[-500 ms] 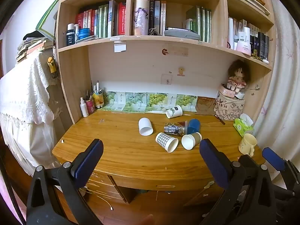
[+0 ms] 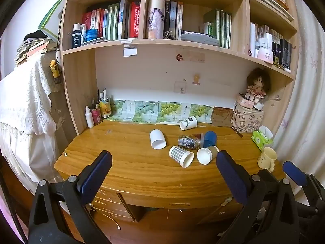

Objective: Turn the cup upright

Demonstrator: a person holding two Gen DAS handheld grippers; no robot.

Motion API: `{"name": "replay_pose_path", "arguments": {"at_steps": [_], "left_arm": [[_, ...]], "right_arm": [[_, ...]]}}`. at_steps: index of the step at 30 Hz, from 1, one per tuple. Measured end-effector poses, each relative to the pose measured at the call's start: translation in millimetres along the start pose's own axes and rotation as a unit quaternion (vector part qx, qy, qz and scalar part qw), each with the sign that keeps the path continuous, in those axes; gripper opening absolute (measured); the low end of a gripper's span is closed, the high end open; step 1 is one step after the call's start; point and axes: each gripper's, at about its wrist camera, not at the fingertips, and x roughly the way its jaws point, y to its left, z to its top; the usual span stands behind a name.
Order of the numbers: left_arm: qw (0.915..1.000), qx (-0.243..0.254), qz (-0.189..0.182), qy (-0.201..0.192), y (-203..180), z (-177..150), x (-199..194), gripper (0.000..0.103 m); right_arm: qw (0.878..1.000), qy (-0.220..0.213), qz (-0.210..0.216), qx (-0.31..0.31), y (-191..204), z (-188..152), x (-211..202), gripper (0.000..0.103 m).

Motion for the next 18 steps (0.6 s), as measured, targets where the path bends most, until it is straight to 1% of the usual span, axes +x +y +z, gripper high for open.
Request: {"name": "replay_pose_path", "arguments": {"at_steps": [2,6,8,18], "left_arm": [[1.0,-0.001,-0.002,-0.002,4,2,1,0.103],[1.0,-0.003,-0.006,-0.002,11,5,5,0.102],[1.0,-0.003,-0.007,0.001,16,7,8,0.102],[0.9996,-0.011,-0.021,0.013,39,11,22,0.102]], "right_arm": [[1.0,0.0,-0.001,0.0,2,-8,7,0.081],[1.0,-0.003,-0.005,-0.002,8,-3,9,0.081],[1.0,-0.002,-0.009,-0.007,18,2,13,0.081],[1.0,0.005,-0.021,-0.015,38,5,24,0.081]]}}
